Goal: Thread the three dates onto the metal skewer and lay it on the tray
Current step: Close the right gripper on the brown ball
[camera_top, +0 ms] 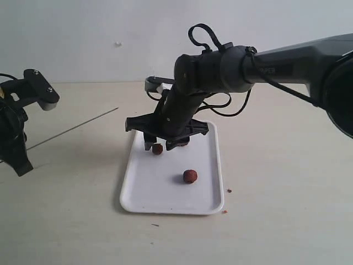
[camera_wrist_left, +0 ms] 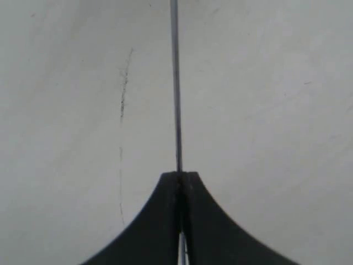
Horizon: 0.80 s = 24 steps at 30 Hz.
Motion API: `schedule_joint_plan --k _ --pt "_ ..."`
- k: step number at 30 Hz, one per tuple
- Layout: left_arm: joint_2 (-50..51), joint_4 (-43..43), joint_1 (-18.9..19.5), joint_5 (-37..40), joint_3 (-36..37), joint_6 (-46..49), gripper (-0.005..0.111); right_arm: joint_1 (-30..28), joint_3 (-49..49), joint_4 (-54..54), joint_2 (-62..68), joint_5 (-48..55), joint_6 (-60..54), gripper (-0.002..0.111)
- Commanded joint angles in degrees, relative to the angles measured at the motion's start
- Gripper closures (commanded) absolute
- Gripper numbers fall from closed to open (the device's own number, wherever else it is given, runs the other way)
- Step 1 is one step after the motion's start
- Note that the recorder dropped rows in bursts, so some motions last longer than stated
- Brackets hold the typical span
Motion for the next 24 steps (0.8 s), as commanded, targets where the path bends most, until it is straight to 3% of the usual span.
schedule_joint_plan --k 1,15,24 --pt "0.06 -0.55 0.09 -0.37 0.17 -0.68 0.107 0.05 -0.36 0.08 1.79 -2.67 0.06 0.058" --pt "0.06 -0.93 0.09 -1.4 0.17 -0.68 0.107 0.05 -0.36 -0.12 2.35 -4.36 0.31 0.058" --pt "0.06 -0.93 0.09 -1.4 0.17 -0.68 0.107 0.05 -0.36 -0.51 2.35 -3.51 0.08 0.079"
